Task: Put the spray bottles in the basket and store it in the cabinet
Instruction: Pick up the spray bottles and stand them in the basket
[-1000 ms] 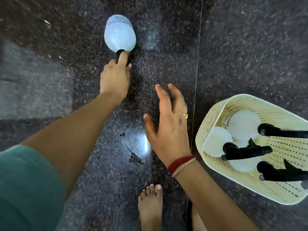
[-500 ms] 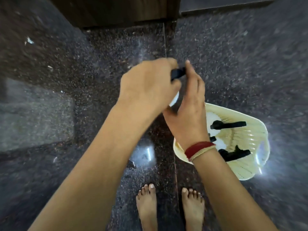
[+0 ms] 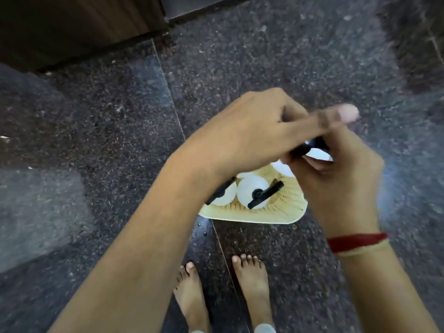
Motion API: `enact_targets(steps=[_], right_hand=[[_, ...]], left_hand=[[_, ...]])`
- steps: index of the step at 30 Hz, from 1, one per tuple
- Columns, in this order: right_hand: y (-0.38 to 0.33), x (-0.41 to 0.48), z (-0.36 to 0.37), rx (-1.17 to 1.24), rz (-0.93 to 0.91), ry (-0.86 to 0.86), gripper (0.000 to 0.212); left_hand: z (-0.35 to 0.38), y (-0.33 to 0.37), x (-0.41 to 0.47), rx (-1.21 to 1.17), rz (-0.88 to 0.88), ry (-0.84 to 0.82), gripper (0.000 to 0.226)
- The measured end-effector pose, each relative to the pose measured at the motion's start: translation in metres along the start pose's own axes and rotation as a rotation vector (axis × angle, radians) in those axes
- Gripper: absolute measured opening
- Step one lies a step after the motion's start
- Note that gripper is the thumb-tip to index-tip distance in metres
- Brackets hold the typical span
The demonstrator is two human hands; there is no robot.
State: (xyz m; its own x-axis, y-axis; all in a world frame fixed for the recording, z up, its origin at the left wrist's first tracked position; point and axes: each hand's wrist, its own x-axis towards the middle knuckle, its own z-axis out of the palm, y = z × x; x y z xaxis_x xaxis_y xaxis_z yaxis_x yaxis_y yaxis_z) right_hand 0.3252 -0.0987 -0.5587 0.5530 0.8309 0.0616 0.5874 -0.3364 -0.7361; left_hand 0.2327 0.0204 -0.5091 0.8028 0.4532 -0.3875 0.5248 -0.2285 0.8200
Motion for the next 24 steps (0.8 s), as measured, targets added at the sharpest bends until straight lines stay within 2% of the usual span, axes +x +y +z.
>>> enact_targets(steps=[2, 4, 7, 8, 10, 11, 13, 15, 16, 18, 21, 23, 24], right_hand=[[0.008, -0.001, 0.001, -0.054, -0.003, -0.008, 0.034], [0.02, 0.002, 0.001, -0.044, 0.044, 0.035, 0.03], [0.044, 0.006, -0.003, 0.011, 0.196, 0.134, 0.026], [0.051, 0.007, -0.004, 0.035, 0.25, 0.153, 0.032], [0.064, 0.005, -0.003, 0.07, 0.311, 0.146, 0.035], [0.069, 0.004, -0.001, 0.073, 0.316, 0.142, 0.032], [0.078, 0.002, 0.004, 0.072, 0.325, 0.159, 0.03], [0.088, 0.002, 0.01, 0.088, 0.356, 0.178, 0.028], [0.093, 0.002, 0.013, 0.081, 0.381, 0.18, 0.027], [0.101, 0.003, 0.02, 0.024, 0.431, 0.155, 0.024], [0.11, 0.003, 0.035, -0.079, 0.449, 0.096, 0.024], [0.112, 0.003, 0.043, -0.107, 0.476, 0.065, 0.027], [0.113, 0.004, 0.046, -0.117, 0.488, 0.064, 0.028]], left_hand=[[0.012, -0.005, 0.009, -0.128, -0.019, 0.033, 0.063], [0.023, -0.01, 0.019, -0.223, 0.0, 0.137, 0.05], [0.03, -0.027, 0.04, -0.442, -0.043, 0.43, 0.022], [0.031, -0.037, 0.047, -0.444, -0.095, 0.525, 0.02], [0.038, -0.062, 0.06, -0.248, -0.202, 0.618, 0.019], [0.044, -0.076, 0.065, -0.122, -0.249, 0.602, 0.016], [0.06, -0.101, 0.07, 0.122, -0.372, 0.446, 0.012], [0.077, -0.121, 0.07, 0.273, -0.459, 0.195, 0.031], [0.083, -0.126, 0.07, 0.31, -0.47, 0.12, 0.041], [0.09, -0.133, 0.072, 0.383, -0.427, 0.097, 0.054], [0.093, -0.134, 0.078, 0.539, -0.34, 0.045, 0.059], [0.093, -0.132, 0.08, 0.631, -0.285, 0.0, 0.049], [0.093, -0.131, 0.08, 0.677, -0.247, 0.005, 0.037]])
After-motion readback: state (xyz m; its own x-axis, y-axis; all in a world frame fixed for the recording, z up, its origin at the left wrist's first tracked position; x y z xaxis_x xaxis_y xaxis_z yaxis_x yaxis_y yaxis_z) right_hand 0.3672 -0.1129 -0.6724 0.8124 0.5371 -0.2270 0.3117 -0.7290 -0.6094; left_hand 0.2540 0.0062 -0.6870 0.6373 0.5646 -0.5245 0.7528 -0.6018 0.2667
